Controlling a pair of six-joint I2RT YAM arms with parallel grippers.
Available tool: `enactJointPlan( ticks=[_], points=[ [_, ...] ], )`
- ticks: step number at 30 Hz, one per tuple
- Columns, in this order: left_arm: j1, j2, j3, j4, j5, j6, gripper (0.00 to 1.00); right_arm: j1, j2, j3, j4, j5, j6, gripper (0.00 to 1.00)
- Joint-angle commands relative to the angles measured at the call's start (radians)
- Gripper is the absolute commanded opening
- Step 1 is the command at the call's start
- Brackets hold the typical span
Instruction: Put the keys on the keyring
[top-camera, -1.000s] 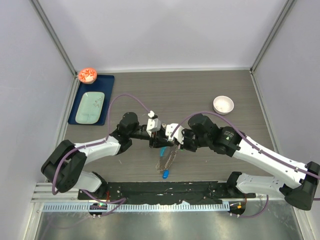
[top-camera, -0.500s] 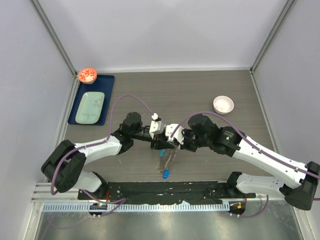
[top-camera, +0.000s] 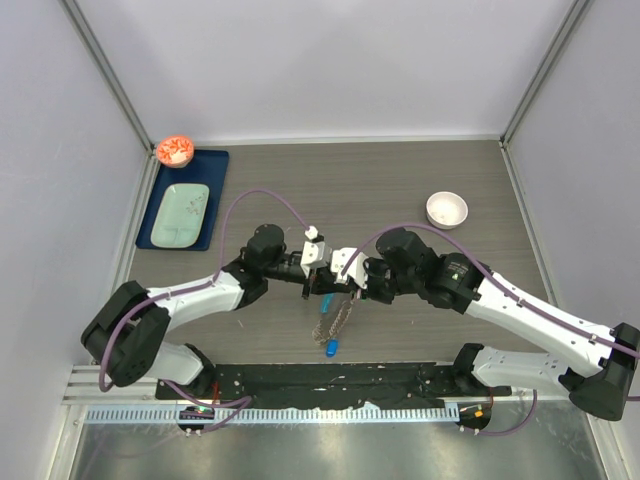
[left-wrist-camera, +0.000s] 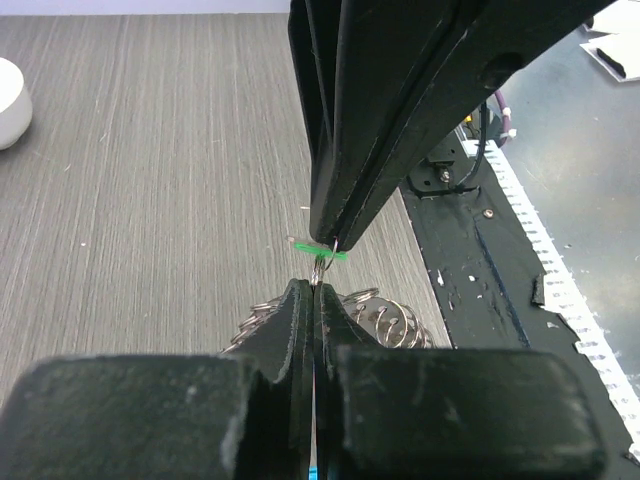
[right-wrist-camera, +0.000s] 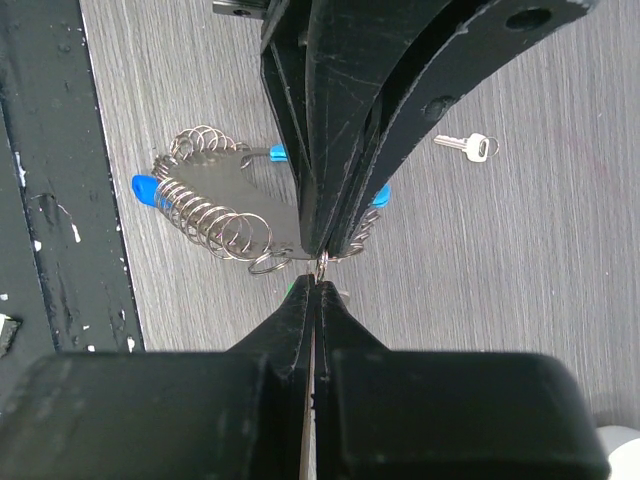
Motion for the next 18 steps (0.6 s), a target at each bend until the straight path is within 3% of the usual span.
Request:
enactJointPlan(
  ticks=[1, 9, 18],
  points=[
    [-0.004, -0.063, -0.006, 0.012, -0.087, -0.036, 0.00, 0.006, -0.026, 0.034, 0.012, 0.001, 0.011, 0.01],
    [-0.004, -0.188, -0.127, 0.245, -0.270, -0.217, 0.00, 0.006, -0.047, -0.010, 0.012, 0.016, 0.028, 0.01],
    [-0.014, -0.232, -0.192, 0.357, -0.337, -0.304, 0.00, 0.007, -0.039, -0.062, 0.138, -0.044, 0.059, 0.01]
  ],
)
